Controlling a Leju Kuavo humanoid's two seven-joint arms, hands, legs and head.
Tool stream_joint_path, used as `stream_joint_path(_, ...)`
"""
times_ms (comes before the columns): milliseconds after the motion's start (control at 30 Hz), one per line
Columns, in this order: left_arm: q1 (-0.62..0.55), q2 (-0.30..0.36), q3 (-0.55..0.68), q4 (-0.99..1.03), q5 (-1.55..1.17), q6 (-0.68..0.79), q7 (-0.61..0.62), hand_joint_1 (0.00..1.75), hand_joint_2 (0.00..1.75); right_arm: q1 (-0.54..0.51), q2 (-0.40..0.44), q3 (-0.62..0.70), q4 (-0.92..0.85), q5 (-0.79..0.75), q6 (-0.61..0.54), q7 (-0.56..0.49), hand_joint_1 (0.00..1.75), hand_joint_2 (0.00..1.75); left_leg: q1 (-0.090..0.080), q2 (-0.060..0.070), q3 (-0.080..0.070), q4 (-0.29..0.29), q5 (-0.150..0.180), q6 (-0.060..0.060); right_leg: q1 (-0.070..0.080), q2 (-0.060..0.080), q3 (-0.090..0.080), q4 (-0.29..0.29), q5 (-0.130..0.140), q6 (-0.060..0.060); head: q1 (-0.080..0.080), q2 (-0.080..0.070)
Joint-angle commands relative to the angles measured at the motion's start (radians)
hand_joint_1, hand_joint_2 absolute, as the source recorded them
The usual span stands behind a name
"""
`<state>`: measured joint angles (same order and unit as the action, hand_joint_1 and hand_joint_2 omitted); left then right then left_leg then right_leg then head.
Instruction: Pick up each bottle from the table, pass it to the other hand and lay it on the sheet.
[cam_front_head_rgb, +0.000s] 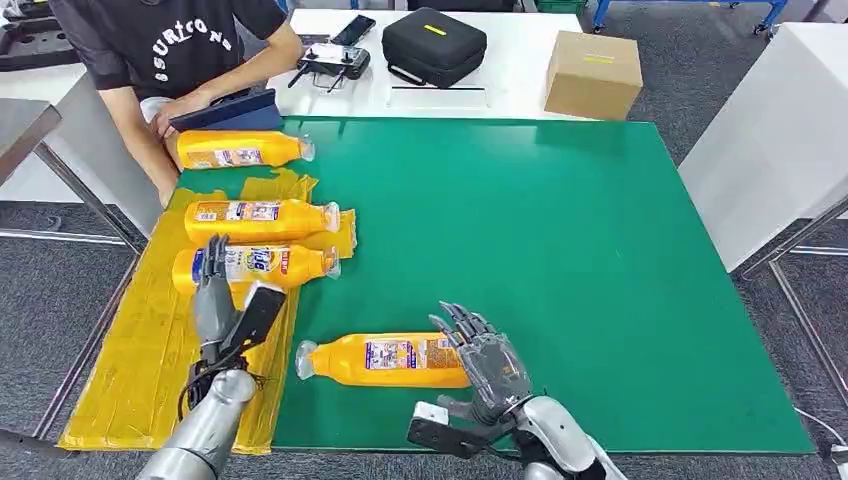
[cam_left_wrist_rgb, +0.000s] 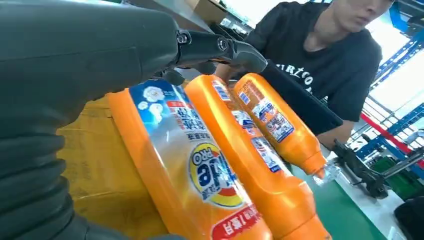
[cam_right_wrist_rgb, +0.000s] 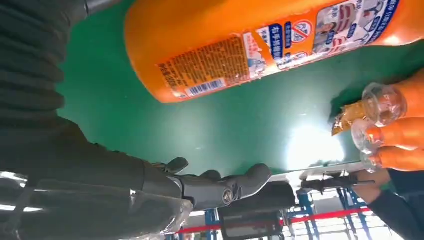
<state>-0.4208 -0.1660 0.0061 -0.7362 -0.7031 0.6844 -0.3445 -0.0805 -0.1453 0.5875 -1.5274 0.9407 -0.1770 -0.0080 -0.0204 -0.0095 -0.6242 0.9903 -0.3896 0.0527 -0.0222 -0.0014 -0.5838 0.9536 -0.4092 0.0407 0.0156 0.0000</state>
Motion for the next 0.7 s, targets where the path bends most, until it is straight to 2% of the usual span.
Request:
stream_joint_path(33, -0.041, 0.006, -0.021, 0.063, 0.004, -0.006, 0.004, 0.0, 1.75, -0.047, 0.008, 0.04, 0.077, 0.004, 0.009, 0.006, 0.0, 1.75, 0.001, 0.001, 0.002, 0.0, -0.001, -0.003, 0.001, 0.001, 0.003, -0.001, -0.001, -0.002, 0.0, 0.0)
stream_joint_path(433, -0.038, -0.009, -0.035, 0.06, 0.019, 0.008, -0.001, 0.0, 1.75, -0.154, 0.038, 0.076, 0.247, 0.022, 0.014, 0.035, 0.0, 1.75, 0.002, 0.002, 0.006, 0.0, -0.002, -0.005, 0.002, 0.001, 0.006, -0.002, -0.001, -0.003, 0.0, 0.0)
stream_joint_path(567, -0.024, -0.012, -0.042, 0.048, 0.026, 0.012, -0.008, 0.0, 1.75, -0.203, 0.06, 0.078, 0.377, -0.085, 0.025, 0.012, 0.0, 1.75, 0.001, 0.003, 0.004, -0.001, -0.002, -0.003, 0.001, 0.002, 0.004, -0.001, 0.0, -0.002, 0.0, 0.0)
stream_joint_path(700, -0.025, -0.011, -0.043, 0.05, 0.03, 0.014, -0.012, 0.0, 1.75, -0.227, 0.085, 0.083, 0.441, -0.096, 0.007, 0.002, 0.0, 1.75, 0.002, 0.003, 0.006, -0.001, -0.002, -0.005, 0.002, 0.003, 0.006, -0.002, -0.001, -0.003, 0.0, 0.0)
